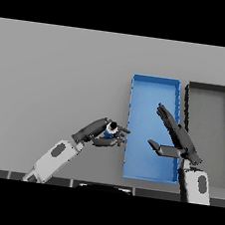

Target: Pick up the blue pipe and place it into the blue bin.

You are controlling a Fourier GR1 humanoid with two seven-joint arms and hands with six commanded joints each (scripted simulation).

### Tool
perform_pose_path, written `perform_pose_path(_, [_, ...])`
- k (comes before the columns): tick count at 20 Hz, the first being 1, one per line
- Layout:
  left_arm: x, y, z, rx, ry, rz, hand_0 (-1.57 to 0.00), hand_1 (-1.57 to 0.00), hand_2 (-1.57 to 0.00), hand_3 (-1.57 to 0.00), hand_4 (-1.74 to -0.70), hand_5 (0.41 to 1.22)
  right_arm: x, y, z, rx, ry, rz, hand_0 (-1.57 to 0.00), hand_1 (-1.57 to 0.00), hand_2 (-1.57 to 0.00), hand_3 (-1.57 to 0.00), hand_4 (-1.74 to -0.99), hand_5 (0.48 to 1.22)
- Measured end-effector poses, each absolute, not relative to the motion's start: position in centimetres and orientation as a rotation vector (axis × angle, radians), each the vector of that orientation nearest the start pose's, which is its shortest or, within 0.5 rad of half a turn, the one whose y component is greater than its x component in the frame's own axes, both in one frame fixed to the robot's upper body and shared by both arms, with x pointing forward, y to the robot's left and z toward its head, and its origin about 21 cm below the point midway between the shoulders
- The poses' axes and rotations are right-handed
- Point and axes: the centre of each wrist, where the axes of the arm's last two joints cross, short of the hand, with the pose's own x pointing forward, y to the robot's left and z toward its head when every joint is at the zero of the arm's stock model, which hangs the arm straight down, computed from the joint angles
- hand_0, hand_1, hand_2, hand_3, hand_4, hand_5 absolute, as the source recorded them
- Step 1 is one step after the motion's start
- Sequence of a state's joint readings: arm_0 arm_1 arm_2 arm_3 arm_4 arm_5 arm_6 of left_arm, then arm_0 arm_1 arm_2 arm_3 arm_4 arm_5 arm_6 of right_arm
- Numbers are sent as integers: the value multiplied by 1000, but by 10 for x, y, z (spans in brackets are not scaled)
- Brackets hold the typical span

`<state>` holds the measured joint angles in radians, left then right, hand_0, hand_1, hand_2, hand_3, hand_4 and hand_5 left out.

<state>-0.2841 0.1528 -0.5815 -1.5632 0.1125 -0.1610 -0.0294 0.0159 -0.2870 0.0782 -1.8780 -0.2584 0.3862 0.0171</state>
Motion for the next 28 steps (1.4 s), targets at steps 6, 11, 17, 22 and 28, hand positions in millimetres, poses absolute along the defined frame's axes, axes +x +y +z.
perform_pose_path(6, [265,102,45,-566,-1655,-791,-1571,-1571,-1571,-1485,-1741,1221,245,-225,136,550,-1681,798,1,1,1,1,-1314,510])
perform_pose_path(11, [262,105,45,-588,-1658,-799,-1571,-1571,-1571,-1488,-1741,1221,258,-187,152,606,-1662,1004,1,1,1,1,-1253,529])
perform_pose_path(17, [263,106,44,-629,-1650,-806,-1571,-1571,-1571,-1538,-1741,1221,270,-149,155,660,-1620,1113,1,1,1,1,-1222,519])
perform_pose_path(22, [261,110,45,-631,-1657,-813,-1394,-1326,-1320,-1288,-1737,1221,285,-122,160,716,-1590,1170,-181,-225,-237,-161,-1294,509])
perform_pose_path(28, [264,112,49,-469,-1594,-948,-1063,-1017,-969,-939,-1607,1221,292,-96,167,830,-1561,1240,-1134,-1124,-1145,-957,-1562,666])
